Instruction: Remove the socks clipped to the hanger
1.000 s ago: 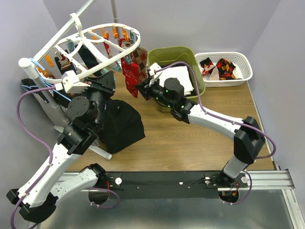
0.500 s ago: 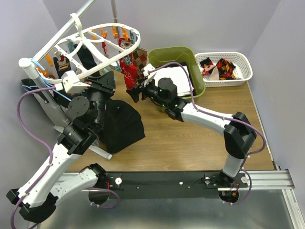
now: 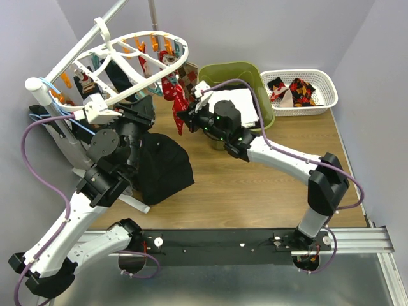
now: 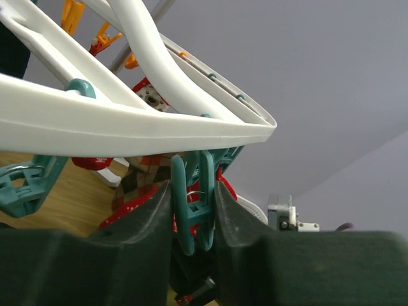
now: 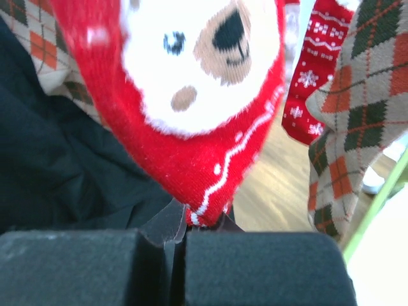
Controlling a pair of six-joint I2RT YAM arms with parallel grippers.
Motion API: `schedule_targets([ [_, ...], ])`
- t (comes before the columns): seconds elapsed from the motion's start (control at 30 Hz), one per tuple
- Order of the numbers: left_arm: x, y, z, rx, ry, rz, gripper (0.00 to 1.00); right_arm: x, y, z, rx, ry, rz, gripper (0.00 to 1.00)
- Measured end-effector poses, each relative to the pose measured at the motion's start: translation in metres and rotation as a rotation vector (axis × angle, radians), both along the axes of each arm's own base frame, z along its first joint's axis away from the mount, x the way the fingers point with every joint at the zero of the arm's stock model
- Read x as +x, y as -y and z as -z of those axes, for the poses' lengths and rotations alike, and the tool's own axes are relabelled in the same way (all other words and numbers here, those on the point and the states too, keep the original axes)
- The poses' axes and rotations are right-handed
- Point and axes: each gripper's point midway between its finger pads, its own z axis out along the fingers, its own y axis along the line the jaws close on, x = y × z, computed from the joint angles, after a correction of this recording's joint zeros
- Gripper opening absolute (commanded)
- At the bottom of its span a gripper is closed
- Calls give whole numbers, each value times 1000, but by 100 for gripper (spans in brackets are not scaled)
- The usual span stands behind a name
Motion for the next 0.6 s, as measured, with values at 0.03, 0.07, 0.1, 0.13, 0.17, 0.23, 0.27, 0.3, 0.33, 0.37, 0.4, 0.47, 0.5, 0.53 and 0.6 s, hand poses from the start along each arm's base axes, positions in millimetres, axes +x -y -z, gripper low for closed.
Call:
schedule_targets([
  [0.03,0,0,0,12,0,1,47,-3,3,-3,-6,-12,-1,1],
  [0.07,-1,0,0,16,1,2,49,-5,5,-5,-17,-26,-1,1],
  [0.1,-2,0,1,30,-1,8,49,-6,6,-9,-23,-36,0,1],
  [0.13,-3,2,1,36,2,22,50,-7,7,-11,-28,-42,1,1],
  [0.17,-6,4,1,45,2,42,50,-7,8,-14,-42,-56,2,1],
  [0.23,-9,8,-1,65,10,76,50,-9,10,-18,-69,-78,2,1],
  [0.27,-12,12,-2,81,16,105,50,-10,11,-20,-88,-91,2,1],
  [0.3,-14,15,-4,92,22,128,50,-11,12,-22,-96,-98,2,1],
  [0.33,-17,19,-7,108,28,160,50,-12,13,-22,-109,-108,1,1],
  [0.37,-21,22,-10,117,33,184,50,-13,14,-22,-117,-115,2,1],
  [0.4,-25,26,-14,127,42,216,50,-14,15,-19,-131,-125,1,1],
  [0.47,-33,29,-20,134,57,258,50,-18,20,-11,-174,-158,1,1],
  [0.5,-38,31,-23,137,66,285,51,-19,21,-8,-189,-168,2,1],
  [0.53,-44,32,-26,139,75,308,51,-20,23,-5,-204,-178,1,1],
  [0.6,-51,34,-31,140,90,345,52,-23,27,-2,-233,-197,1,1],
])
